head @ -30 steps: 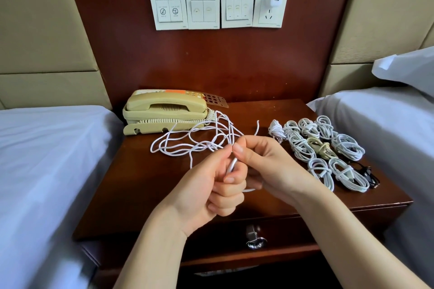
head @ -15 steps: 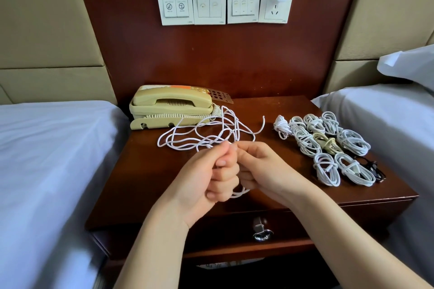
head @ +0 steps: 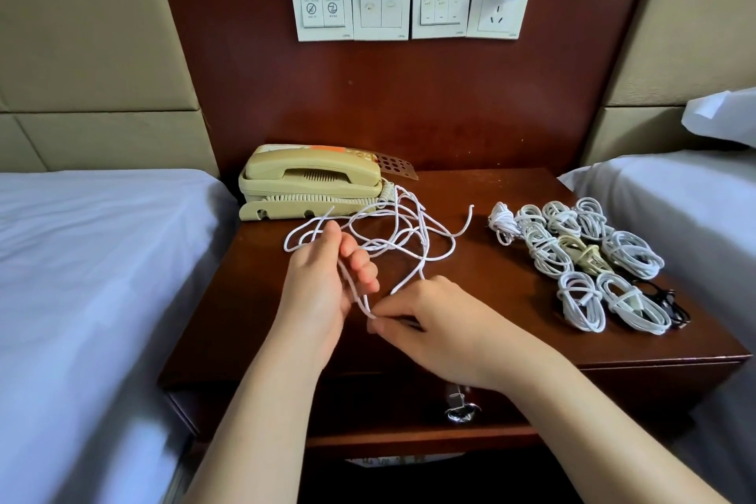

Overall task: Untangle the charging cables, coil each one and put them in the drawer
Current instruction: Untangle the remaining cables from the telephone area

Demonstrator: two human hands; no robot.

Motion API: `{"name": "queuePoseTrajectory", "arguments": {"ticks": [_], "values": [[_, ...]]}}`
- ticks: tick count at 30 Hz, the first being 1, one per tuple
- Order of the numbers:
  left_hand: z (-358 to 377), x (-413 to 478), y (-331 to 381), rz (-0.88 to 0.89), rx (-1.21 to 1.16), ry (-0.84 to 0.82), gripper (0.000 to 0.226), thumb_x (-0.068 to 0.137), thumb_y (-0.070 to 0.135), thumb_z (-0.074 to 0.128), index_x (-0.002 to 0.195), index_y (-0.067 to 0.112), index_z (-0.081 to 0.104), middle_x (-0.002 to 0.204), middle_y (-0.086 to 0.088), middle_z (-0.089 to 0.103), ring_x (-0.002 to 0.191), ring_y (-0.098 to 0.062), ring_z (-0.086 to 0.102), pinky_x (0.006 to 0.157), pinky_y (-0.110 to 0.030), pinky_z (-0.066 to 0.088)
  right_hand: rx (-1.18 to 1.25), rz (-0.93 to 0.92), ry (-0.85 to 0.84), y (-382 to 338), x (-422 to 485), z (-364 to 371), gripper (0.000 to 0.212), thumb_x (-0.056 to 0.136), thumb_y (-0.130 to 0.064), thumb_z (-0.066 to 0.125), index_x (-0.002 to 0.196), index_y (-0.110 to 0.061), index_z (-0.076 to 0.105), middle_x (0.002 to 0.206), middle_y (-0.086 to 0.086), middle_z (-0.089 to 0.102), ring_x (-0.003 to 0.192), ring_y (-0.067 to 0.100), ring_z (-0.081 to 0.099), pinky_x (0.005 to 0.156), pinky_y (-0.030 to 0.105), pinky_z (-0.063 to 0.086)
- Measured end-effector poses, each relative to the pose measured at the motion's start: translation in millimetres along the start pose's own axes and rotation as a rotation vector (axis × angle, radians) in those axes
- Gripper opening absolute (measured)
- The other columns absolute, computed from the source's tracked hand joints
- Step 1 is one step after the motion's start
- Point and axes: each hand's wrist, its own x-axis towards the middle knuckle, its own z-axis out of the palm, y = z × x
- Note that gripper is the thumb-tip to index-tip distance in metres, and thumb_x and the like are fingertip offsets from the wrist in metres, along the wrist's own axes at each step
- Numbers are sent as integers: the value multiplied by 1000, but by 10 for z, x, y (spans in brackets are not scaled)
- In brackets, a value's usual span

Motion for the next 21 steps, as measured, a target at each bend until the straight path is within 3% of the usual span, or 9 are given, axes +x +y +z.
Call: {"name": "queuePoseTrajectory", "arguments": {"ticks": [3, 6, 9, 11, 14, 18, 21], "values": [[-5, 26, -71, 104, 158, 37, 44, 103, 23, 30, 64, 7, 41, 44, 2, 50, 41, -10, 53, 42, -21, 46, 19, -54, 25, -22, -13, -86, 32, 94, -26, 52, 73, -4, 62, 59, 7, 51, 58, 22, 44, 56, 32, 38], [6, 13, -80, 184, 400, 37, 44, 102, 19, 31, 63, 5, 47, 44, 3, 55, 40, -5, 54, 41, -15, 43, 86, -71, 118, -54, -18, -150, 26, 94, -21, 53, 71, -13, 61, 56, -5, 49, 57, 11, 46, 54, 18, 32], [65, -23, -96, 178, 595, -15, 45, 102, 20, 33, 64, 6, 53, 39, 6, 51, 36, -1, 49, 40, -12, 40, 93, -48, 278, -10, 20, -154, 24, 93, -24, 46, 72, -18, 57, 62, -5, 57, 61, 11, 51, 59, 23, 38], [114, -39, -124, 110, 584, -92, 45, 103, 20, 31, 65, 4, 50, 41, 1, 48, 34, -8, 48, 38, -18, 41, 180, -21, 349, 37, 42, -157, 23, 93, -24, 47, 72, -19, 58, 62, -5, 62, 62, 9, 58, 63, 23, 44], [156, -72, -139, 18, 483, -174, 42, 102, 18, 28, 65, 6, 42, 39, 2, 30, 29, -10, 29, 34, -17, 25, 327, 7, 426, 110, 76, -187, 19, 92, -24, 56, 73, -24, 58, 61, -5, 66, 60, 5, 62, 65, 27, 48], [179, -117, -138, -140, 328, -302, 53, 102, 28, 26, 55, 9, 42, 41, 5, 19, 31, -5, 17, 35, -15, 14, 489, -6, 462, 231, 125, -221, 24, 90, -21, 62, 71, -6, 60, 56, 0, 64, 56, 10, 58, 61, 33, 46], [152, -139, -123, -227, 211, -424, 60, 97, 45, 23, 49, 15, 44, 46, 5, 18, 35, -4, 16, 35, -16, 15, 573, -7, 455, 302, 157, -201, 31, 90, -19, 62, 68, 3, 58, 51, -1, 50, 52, 4, 41, 53, 19, 33]]}}
